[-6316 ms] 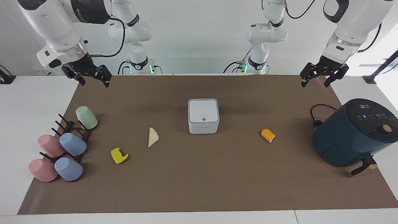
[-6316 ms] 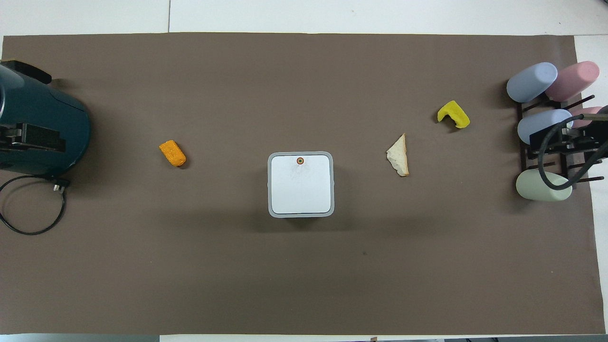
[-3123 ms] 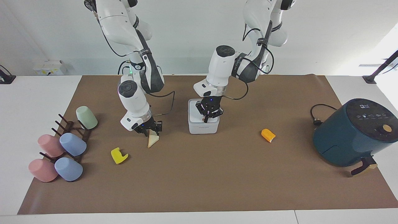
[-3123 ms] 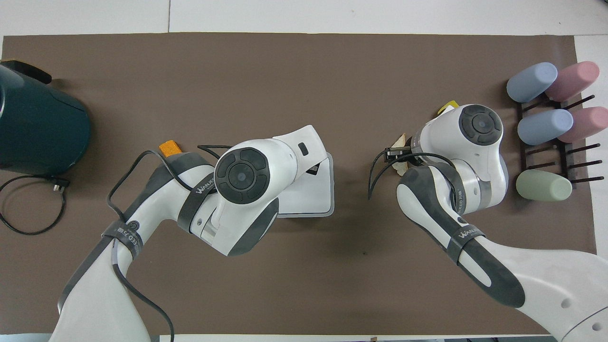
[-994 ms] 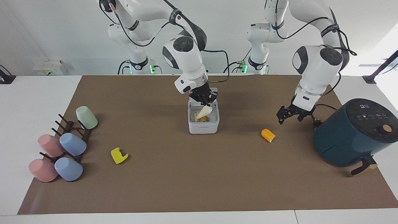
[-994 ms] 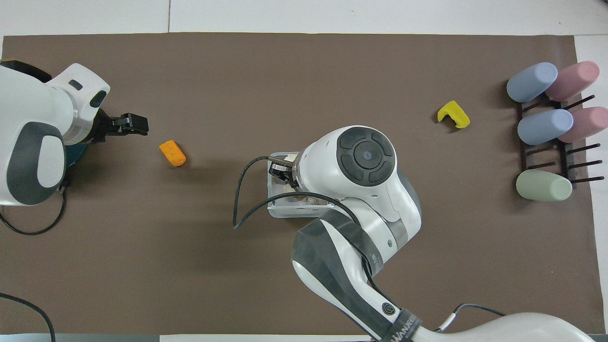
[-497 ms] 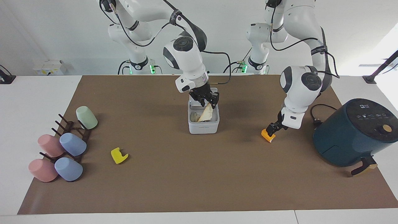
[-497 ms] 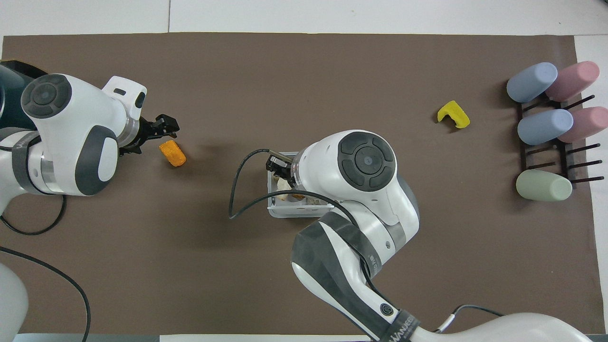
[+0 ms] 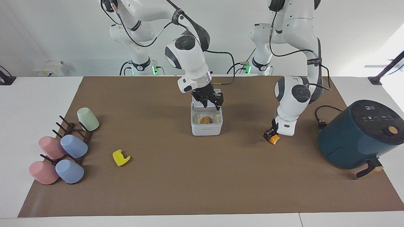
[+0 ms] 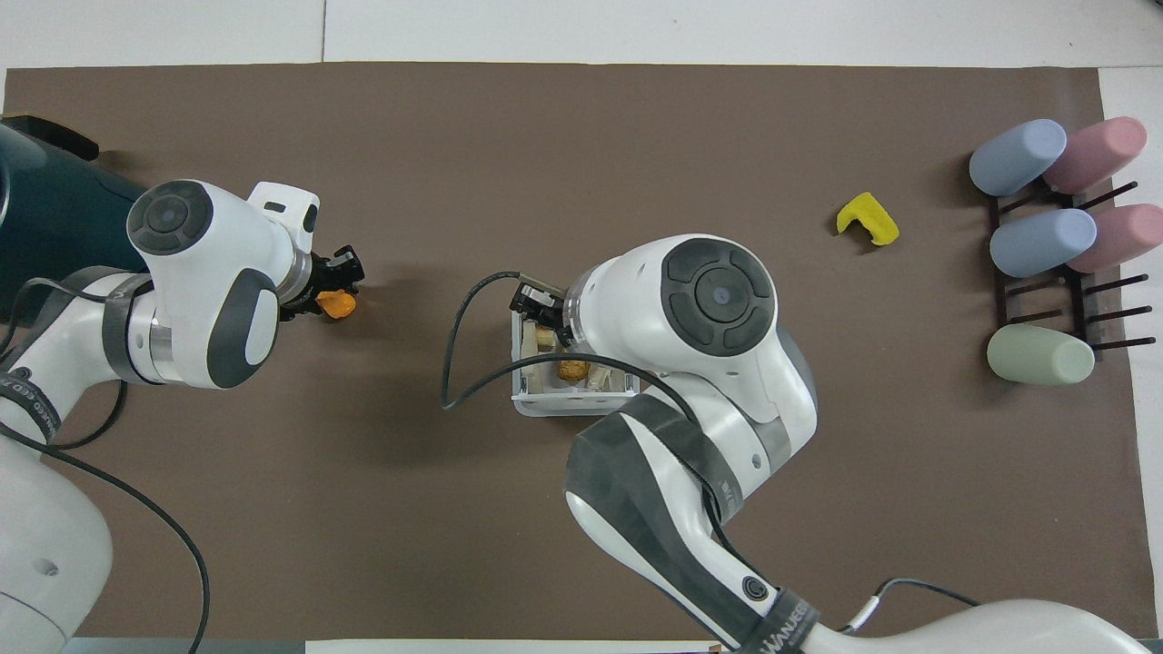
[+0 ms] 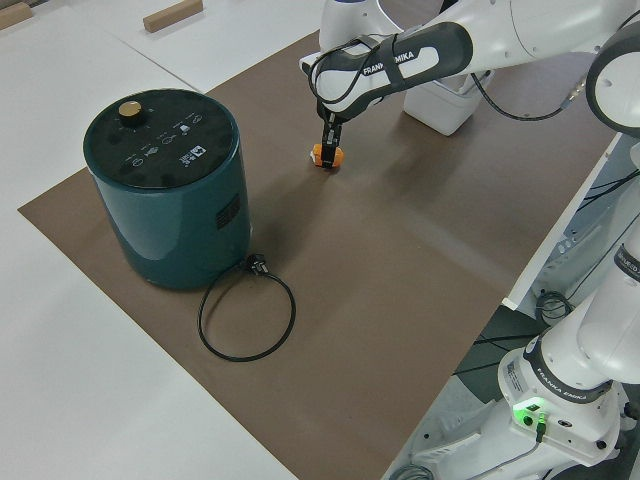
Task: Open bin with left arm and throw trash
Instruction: 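Carry the orange block over the bin while the right gripper grasps the yellow clip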
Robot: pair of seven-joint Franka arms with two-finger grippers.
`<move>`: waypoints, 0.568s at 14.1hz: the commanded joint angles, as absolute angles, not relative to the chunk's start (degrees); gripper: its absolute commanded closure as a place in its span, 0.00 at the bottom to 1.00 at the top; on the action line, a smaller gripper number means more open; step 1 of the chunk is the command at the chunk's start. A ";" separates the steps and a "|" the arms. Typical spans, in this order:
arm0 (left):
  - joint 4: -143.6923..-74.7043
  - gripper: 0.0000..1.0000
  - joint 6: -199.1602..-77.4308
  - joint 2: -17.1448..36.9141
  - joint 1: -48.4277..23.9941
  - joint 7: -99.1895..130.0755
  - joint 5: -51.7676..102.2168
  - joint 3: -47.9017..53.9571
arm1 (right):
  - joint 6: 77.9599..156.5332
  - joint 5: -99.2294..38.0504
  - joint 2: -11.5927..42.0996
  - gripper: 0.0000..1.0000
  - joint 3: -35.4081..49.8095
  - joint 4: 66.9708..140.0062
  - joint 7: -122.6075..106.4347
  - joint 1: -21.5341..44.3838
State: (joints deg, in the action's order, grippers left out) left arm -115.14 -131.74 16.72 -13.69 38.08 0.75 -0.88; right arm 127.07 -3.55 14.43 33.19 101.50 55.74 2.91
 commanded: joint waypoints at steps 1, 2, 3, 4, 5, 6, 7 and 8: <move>-115.84 1.00 -130.18 12.76 -16.07 39.46 -0.26 -1.58 | 120.87 -3.95 13.80 0.25 27.27 98.01 37.26 1.76; -114.80 1.00 -127.64 11.09 -16.61 39.20 -0.35 -1.50 | 120.24 -3.87 13.80 0.25 23.33 97.65 28.56 1.76; -113.39 1.00 -125.79 9.33 -18.87 39.72 -0.44 -1.41 | 119.97 -3.78 13.62 0.25 19.55 97.91 18.65 1.76; -112.94 1.00 -125.25 8.10 -21.51 39.73 -0.53 -1.49 | 120.14 -3.61 13.54 0.25 16.64 98.08 10.11 1.58; -112.42 1.00 -124.90 7.56 -23.36 39.73 -0.53 -1.23 | 120.93 -2.73 13.45 0.25 13.48 98.78 2.36 1.41; -112.24 1.00 -124.72 7.21 -26.42 39.81 -0.53 -1.14 | 121.72 -2.12 13.45 0.25 11.01 99.49 -4.85 1.06; -112.06 1.00 -124.72 6.68 -29.07 39.81 -0.53 -1.06 | 123.03 -2.11 13.53 0.24 9.25 99.75 -8.84 0.97; -111.28 1.00 -124.72 6.68 -31.35 39.81 -0.53 -1.05 | 124.09 -2.11 13.88 0.23 7.75 100.45 -11.92 0.97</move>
